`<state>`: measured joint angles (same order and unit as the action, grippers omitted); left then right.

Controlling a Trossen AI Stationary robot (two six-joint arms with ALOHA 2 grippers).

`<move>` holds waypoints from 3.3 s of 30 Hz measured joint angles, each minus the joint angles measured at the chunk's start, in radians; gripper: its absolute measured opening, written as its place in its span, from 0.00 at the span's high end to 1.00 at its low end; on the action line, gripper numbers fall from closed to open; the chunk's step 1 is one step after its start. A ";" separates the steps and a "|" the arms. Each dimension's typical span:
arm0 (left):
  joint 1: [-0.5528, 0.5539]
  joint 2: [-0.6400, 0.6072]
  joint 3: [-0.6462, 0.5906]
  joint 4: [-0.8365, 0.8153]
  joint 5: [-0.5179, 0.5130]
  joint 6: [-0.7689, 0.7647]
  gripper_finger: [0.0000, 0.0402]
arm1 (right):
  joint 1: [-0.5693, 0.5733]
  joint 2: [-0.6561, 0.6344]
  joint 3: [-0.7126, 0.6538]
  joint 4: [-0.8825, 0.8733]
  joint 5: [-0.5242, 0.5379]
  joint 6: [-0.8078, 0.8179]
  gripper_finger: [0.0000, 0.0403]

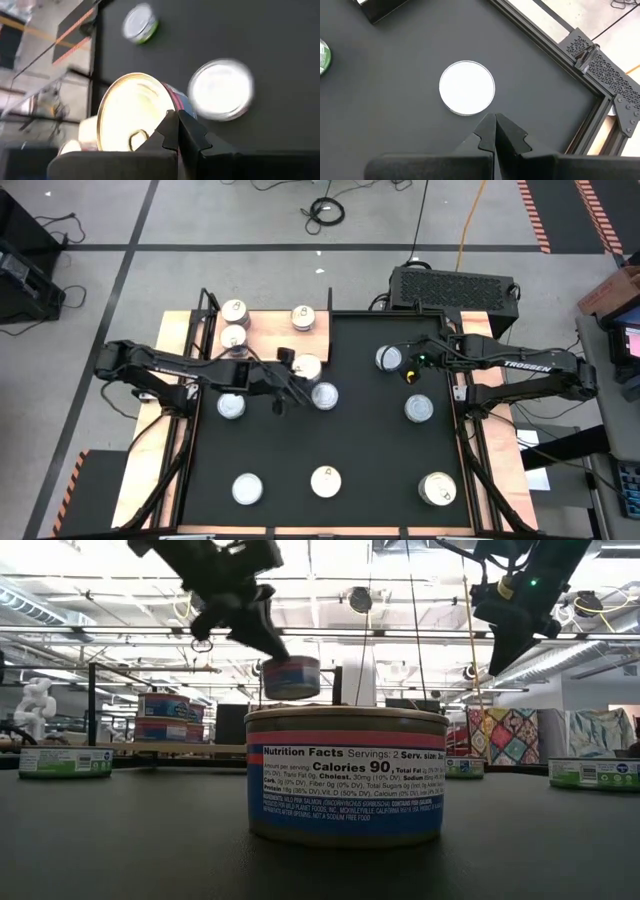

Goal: Stack canned seafood by type on shelf
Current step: Stack the blue tuna can on top of the blue tuna can on the shelf, then put the blue tuna can on the shelf

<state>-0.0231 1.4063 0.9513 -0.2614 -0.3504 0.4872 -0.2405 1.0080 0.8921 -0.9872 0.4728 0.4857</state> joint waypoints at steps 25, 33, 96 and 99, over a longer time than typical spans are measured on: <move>0.507 0.065 0.016 0.195 0.192 0.254 1.00 | 0.000 0.000 0.000 0.074 -0.003 -0.033 1.00; 0.571 0.178 0.122 0.158 0.227 0.279 1.00 | 0.000 0.000 0.000 0.086 -0.003 -0.041 1.00; 0.596 0.216 0.138 0.125 0.263 0.252 0.94 | 0.000 0.000 0.000 0.084 -0.060 -0.083 1.00; 0.588 0.207 0.155 0.115 0.261 0.233 0.94 | 0.000 0.000 0.000 0.084 -0.060 -0.083 1.00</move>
<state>0.5654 1.6134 1.1063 -0.1463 -0.0898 0.7199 -0.2405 1.0084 0.8921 -0.9028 0.4133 0.4023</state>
